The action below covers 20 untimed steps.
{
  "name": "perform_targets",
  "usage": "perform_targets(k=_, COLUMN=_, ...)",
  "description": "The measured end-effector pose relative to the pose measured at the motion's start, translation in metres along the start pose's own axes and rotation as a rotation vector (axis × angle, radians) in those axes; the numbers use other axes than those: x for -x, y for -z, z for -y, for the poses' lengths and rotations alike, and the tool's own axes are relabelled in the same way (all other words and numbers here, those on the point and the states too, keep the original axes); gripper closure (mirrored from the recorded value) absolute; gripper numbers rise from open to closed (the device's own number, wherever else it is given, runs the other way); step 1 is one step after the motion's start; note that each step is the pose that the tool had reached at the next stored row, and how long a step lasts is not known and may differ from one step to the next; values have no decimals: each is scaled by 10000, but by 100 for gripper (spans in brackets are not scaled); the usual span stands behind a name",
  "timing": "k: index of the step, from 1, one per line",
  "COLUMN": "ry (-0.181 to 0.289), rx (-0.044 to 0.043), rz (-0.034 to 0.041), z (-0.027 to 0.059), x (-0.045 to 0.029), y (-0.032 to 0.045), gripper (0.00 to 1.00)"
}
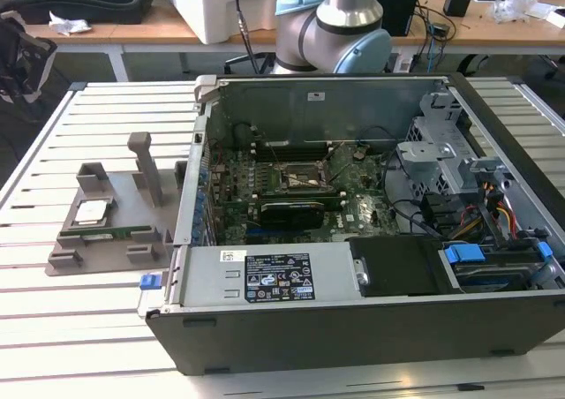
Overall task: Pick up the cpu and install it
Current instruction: 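Reach for the cpu, then pick up the cpu and move it towards the insertion slot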
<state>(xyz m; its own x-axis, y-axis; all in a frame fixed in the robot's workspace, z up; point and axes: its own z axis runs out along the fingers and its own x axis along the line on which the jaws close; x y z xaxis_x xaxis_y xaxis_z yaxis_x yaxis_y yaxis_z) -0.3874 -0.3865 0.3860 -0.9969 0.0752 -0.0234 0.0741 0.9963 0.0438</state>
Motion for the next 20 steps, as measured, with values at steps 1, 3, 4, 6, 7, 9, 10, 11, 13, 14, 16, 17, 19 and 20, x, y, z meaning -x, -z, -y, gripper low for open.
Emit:
perform_targets(k=1, ry=0, rx=0, rz=0, z=-1, x=-37, y=-2, gripper=89)
perform_targets(k=3, ry=-1, rx=0, rz=0, z=-1, x=-85, y=-5, gripper=89)
perform_targets(k=4, ry=-1, rx=0, rz=0, z=-1, x=-115, y=-7, gripper=89)
perform_targets(k=6, ry=-1, rx=1, rz=0, z=1, x=-132, y=-8, gripper=89)
perform_targets(k=7, ry=1, rx=0, rz=0, z=1, x=-132, y=-8, gripper=89)
perform_targets(k=9, ry=0, rx=0, rz=0, z=1, x=-135, y=-9, gripper=89)
perform_targets(k=10, ry=0, rx=0, rz=-1, z=1, x=-136, y=-9, gripper=89)
perform_targets(k=11, ry=0, rx=1, rz=0, z=1, x=-137, y=-9, gripper=89)
perform_targets(k=13, ry=-1, rx=0, rz=0, z=1, x=-137, y=-10, gripper=89)
perform_targets(k=14, ry=-1, rx=0, rz=0, z=1, x=-138, y=-9, gripper=89)
perform_targets(k=16, ry=0, rx=0, rz=-1, z=1, x=-138, y=-10, gripper=89)
perform_targets(k=17, ry=-1, rx=0, rz=0, z=1, x=-139, y=-10, gripper=89)
perform_targets(k=19, ry=0, rx=0, rz=0, z=1, x=-140, y=-10, gripper=89)
perform_targets(k=20, ry=-1, rx=1, rz=0, z=1, x=-140, y=-10, gripper=89)
